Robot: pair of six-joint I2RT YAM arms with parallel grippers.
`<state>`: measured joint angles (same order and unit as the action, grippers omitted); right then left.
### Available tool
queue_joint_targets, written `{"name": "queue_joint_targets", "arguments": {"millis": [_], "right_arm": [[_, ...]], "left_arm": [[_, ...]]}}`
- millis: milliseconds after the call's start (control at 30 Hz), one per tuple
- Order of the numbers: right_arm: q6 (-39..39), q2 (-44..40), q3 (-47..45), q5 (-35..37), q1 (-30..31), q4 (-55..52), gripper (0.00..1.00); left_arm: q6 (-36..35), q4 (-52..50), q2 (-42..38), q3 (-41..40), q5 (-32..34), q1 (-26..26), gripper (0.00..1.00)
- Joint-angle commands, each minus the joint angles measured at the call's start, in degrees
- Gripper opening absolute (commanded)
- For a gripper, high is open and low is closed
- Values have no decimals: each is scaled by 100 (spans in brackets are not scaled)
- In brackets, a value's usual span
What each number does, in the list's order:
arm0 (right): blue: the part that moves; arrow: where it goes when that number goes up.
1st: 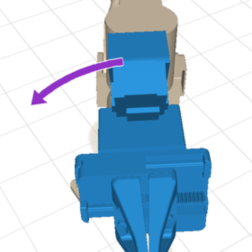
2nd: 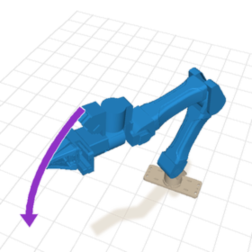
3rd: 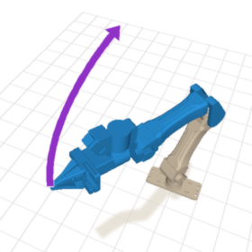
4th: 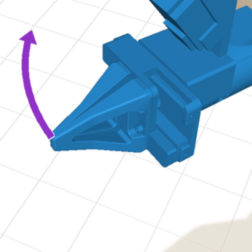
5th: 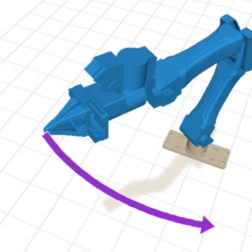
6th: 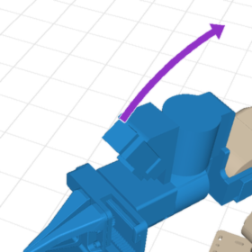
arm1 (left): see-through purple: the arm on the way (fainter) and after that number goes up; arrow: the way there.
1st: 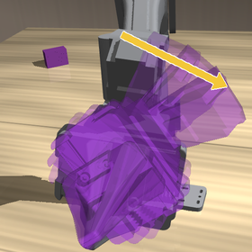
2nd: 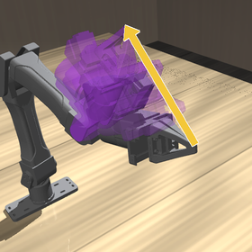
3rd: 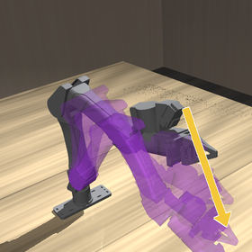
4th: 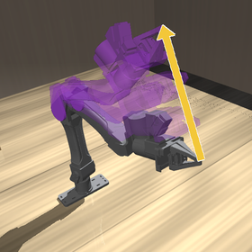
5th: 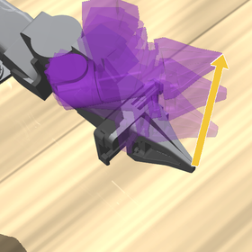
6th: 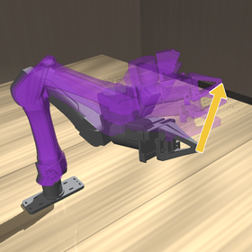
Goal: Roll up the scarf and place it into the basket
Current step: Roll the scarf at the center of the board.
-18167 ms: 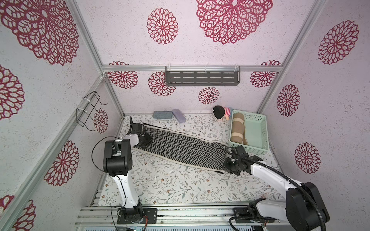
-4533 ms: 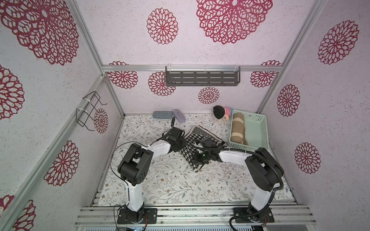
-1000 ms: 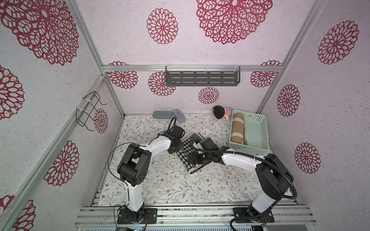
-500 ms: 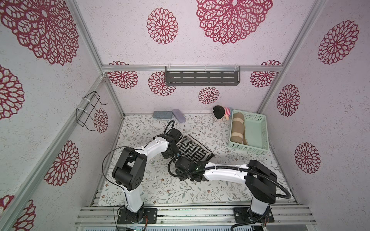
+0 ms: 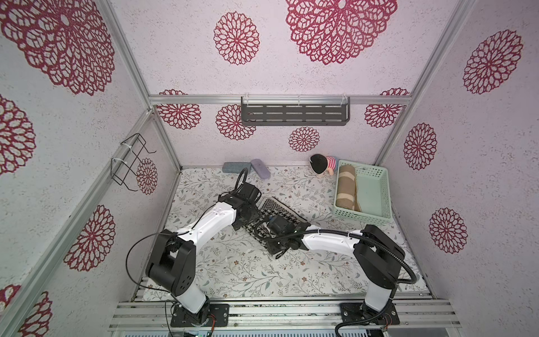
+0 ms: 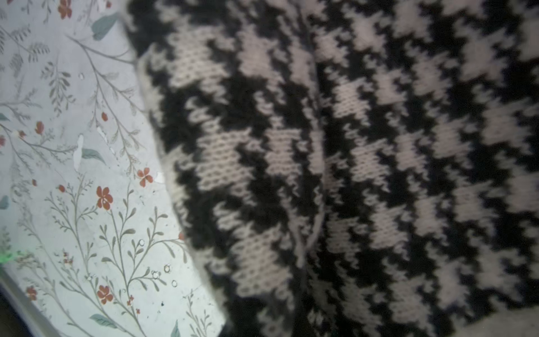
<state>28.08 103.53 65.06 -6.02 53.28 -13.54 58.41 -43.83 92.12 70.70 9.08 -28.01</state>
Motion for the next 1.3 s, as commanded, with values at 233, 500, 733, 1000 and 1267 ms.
{"name": "queue_joint_targets", "arguments": {"millis": [233, 500, 733, 1000, 1267], "right_arm": [[1037, -75, -333, -2837, -1279, 909, 0], [1391, 52, -558, -3569, -1747, 1416, 0], [1259, 332, -450, -3611, -1894, 1223, 3], [795, 294, -130, -3142, -2047, 553, 34], [-88, -269, 352, -1325, -2058, -933, 54]], "left_arm": [[-770, 1048, 118, -55, -885, 59, 69], [-945, 1582, 1079, 470, -1490, 59, 55], [-811, 1882, 1859, 847, -1531, 172, 43], [-544, 1524, 2787, 1276, -1461, 424, 31], [-132, 1097, 3057, 1456, -971, 462, 19]]}}
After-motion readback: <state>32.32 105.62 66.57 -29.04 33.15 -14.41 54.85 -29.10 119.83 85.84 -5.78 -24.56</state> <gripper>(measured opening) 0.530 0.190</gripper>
